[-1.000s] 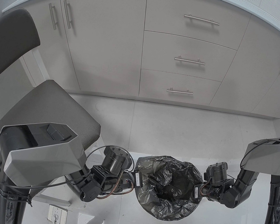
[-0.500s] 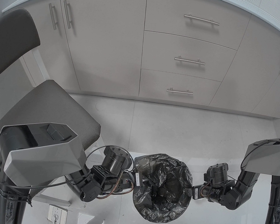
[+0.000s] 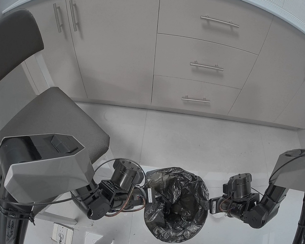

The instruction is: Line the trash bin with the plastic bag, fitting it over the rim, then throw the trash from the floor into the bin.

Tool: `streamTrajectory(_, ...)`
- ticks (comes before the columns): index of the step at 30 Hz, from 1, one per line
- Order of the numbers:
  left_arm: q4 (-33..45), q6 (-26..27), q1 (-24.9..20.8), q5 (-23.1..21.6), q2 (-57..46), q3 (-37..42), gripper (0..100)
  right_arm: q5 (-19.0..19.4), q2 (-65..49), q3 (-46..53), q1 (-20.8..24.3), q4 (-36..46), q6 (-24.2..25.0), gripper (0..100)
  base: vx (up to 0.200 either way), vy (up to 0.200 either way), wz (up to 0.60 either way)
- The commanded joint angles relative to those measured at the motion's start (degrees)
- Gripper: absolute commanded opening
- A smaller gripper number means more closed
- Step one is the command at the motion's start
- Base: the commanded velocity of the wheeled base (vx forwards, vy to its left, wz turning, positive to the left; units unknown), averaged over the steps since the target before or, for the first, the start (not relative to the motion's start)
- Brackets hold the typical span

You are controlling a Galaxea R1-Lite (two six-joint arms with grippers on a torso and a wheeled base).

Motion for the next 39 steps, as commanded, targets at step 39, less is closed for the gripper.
streamTrajectory(39,-0.09,-0.03,-0.08,0.07,0.18,0.00,0,-0.23,4.71,2.53,-9.72,-0.11,-1.41,100,0.000,0.000,0.00)
